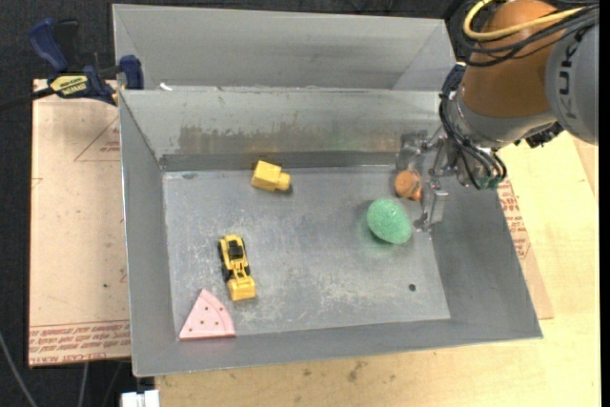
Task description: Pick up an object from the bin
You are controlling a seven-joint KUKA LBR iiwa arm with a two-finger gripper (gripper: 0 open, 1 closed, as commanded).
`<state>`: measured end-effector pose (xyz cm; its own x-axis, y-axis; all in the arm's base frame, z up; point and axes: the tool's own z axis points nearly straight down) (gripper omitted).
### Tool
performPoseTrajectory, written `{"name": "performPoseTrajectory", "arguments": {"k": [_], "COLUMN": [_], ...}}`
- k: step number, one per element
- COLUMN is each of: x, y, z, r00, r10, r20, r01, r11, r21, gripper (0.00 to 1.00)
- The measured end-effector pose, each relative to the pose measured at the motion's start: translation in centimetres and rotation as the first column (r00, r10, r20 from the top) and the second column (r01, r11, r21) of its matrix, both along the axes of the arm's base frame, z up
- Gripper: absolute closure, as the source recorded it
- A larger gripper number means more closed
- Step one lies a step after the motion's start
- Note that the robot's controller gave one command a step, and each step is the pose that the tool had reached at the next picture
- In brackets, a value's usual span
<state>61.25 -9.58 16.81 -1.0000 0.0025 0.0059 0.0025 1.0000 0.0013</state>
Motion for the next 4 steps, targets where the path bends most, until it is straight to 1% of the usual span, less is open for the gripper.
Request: {"name": "performPoseTrajectory", "arguments": {"k": [1, 2, 3, 4], "x": [0.0, -0.8, -1.0, -1.4], "y": [0.0, -0.5, -1.6, -0.7], "z": [0.2, -3.5, -8.5, -9.3], "r00": [1.000, 1.000, 0.999, 0.999], "r10": [0.000, -0.006, 0.034, 0.044], "r20": [0.003, 0.016, 0.007, 0.006], "r01": [0.000, 0.007, -0.034, -0.044], "r11": [1.000, 1.000, 0.999, 0.999], "r21": [0.000, -0.002, -0.001, -0.001], "gripper": [0.00, 0.00, 0.00, 0.00]}}
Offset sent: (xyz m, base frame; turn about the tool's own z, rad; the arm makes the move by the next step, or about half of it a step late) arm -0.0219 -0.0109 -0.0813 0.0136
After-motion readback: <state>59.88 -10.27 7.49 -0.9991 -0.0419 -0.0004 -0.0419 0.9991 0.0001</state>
